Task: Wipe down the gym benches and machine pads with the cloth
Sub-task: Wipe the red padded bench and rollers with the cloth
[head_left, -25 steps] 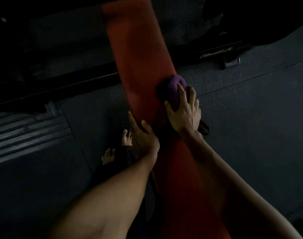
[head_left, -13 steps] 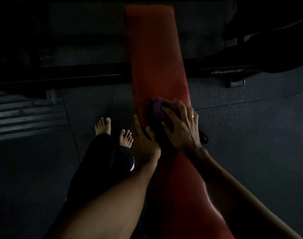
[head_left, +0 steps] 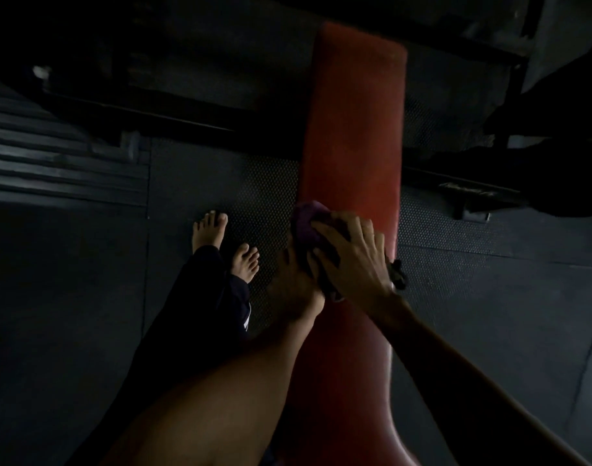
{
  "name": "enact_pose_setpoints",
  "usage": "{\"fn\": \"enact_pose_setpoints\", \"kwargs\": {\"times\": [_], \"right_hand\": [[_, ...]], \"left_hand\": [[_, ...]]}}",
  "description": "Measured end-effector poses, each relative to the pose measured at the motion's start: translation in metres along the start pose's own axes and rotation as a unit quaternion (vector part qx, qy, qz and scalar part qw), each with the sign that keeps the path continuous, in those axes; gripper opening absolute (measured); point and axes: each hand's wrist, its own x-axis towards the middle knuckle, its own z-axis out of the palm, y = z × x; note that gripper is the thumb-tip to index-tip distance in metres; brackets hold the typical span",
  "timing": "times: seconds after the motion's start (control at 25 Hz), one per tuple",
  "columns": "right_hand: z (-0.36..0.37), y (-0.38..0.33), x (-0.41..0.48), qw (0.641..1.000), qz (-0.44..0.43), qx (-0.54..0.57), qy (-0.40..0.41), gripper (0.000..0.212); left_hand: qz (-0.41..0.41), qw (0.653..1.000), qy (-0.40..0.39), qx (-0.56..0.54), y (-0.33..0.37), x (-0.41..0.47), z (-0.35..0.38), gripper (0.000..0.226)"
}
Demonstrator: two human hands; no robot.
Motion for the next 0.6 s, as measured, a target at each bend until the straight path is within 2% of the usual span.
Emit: {"fn": "enact_pose_setpoints", "kwargs": {"times": [0.08, 0.12, 0.16, 0.24, 0.28, 0.32, 0.36, 0.4, 0.48, 0.52, 0.56, 0.6], "right_hand": [[0.002, -0.01, 0.036, 0.999, 0.024, -0.045, 0.002, 0.047], [0.003, -0.019, 0.058, 0.997, 0.032, -0.065, -0.01, 0.049], [0.003, -0.028, 0.081, 0.995, 0.039, -0.083, -0.034, 0.05], [0.001, -0.048, 0.12, 0.985, 0.047, -0.137, -0.088, 0.053], [0.0, -0.055, 0.13, 0.979, 0.042, -0.172, -0.104, 0.053], [-0.003, -0.059, 0.131, 0.972, 0.035, -0.202, -0.116, 0.055], [-0.007, -0.06, 0.125, 0.968, 0.023, -0.219, -0.12, 0.056], [-0.012, -0.06, 0.112, 0.968, 0.016, -0.219, -0.117, 0.057], [-0.021, -0.056, 0.08, 0.97, 0.018, -0.211, -0.121, 0.059], [-0.025, -0.055, 0.068, 0.968, 0.022, -0.211, -0.132, 0.06], [-0.027, -0.055, 0.064, 0.965, 0.028, -0.217, -0.145, 0.06], [-0.028, -0.054, 0.069, 0.962, 0.032, -0.222, -0.155, 0.06]], "left_hand": [[0.044, 0.999, 0.017, 0.001, -0.002, -0.006, 0.006, 0.054], [0.049, 0.997, 0.007, 0.059, -0.006, -0.005, 0.005, 0.059], [0.063, 0.995, 0.003, 0.073, -0.022, 0.024, 0.016, 0.067], [-0.002, 0.999, 0.033, -0.02, 0.02, -0.033, -0.038, 0.097], [0.013, 0.999, 0.026, -0.038, 0.061, -0.094, -0.082, 0.111], [0.003, 0.996, 0.01, -0.092, 0.105, -0.152, -0.1, 0.104], [0.016, 0.987, -0.077, -0.138, 0.15, -0.194, -0.111, 0.078], [0.015, 0.983, -0.104, -0.151, 0.181, -0.246, -0.131, 0.061], [0.084, 0.987, -0.042, -0.13, 0.197, -0.309, -0.091, 0.066], [0.115, 0.978, -0.076, -0.156, 0.19, -0.315, -0.059, 0.072], [0.11, 0.986, 0.025, -0.125, 0.179, -0.303, -0.044, 0.074], [0.096, 0.984, 0.042, -0.143, 0.177, -0.3, -0.041, 0.073]]}}
